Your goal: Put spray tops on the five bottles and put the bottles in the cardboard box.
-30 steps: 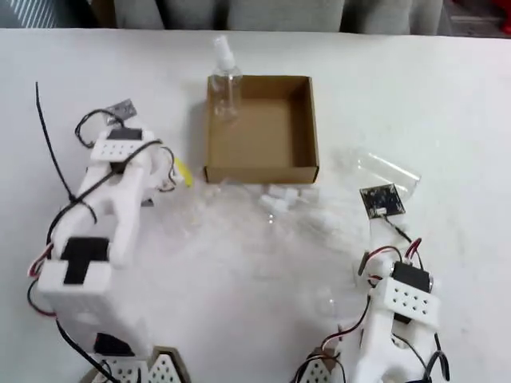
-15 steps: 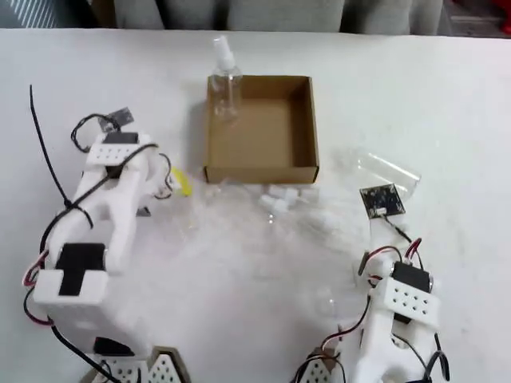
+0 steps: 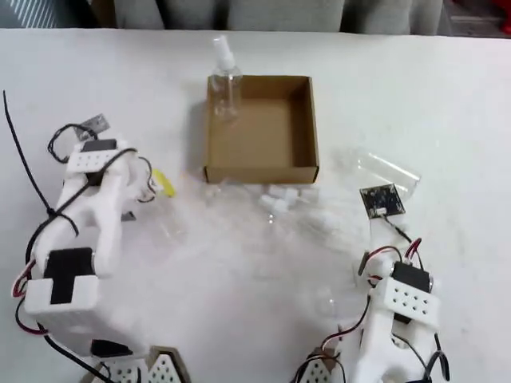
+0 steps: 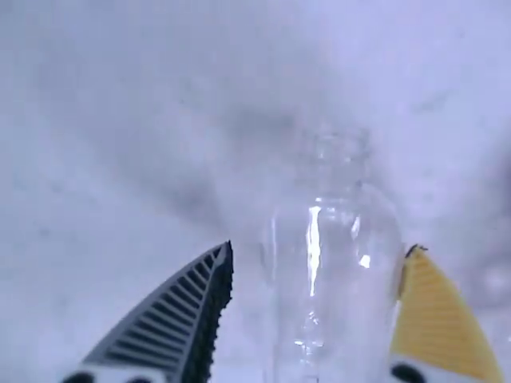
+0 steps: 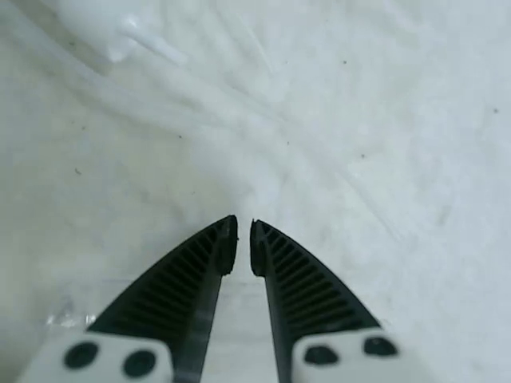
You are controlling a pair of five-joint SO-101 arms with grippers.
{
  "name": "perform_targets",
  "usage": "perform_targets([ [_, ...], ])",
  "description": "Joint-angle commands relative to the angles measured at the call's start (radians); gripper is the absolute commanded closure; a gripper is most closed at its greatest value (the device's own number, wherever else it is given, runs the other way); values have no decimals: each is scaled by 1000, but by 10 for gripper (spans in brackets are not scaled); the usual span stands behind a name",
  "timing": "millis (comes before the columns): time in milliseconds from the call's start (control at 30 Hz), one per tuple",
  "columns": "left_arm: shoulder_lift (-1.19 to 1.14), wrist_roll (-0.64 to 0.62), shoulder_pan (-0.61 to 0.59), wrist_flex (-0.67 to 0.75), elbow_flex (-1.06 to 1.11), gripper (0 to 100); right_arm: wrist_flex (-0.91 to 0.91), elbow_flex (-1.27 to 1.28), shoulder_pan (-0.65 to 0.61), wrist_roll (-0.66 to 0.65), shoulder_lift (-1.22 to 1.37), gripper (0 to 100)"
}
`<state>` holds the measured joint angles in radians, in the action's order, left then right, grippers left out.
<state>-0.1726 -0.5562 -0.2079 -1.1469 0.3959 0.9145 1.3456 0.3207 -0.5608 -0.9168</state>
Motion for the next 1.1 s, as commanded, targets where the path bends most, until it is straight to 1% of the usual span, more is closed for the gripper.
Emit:
perform_targets([
  [0,53,2,18,6,-35,680,-12,-5,-7,-8,-4,981],
  [67,53,-9,30,17,-37,680,-12,-5,-5,-8,-4,981],
  [200,51,-86,44,55,-28,680,-12,-5,-5,-8,-4,981],
  [567,50,-207,97,66,-31,688,-8,-5,-4,-8,-4,981],
  [633,50,-206,97,100,-26,732,-8,-5,-4,-8,-4,981],
  [733,38,-178,97,118,-32,830,-8,-5,-4,-8,-4,981],
  [800,10,-167,97,124,-43,861,-8,-5,-4,-8,-4,981],
  [900,-35,-164,96,133,-68,838,-8,-5,-4,-8,-4,981],
  [1067,-68,-167,90,135,-91,741,-8,-5,-4,-8,-4,981],
])
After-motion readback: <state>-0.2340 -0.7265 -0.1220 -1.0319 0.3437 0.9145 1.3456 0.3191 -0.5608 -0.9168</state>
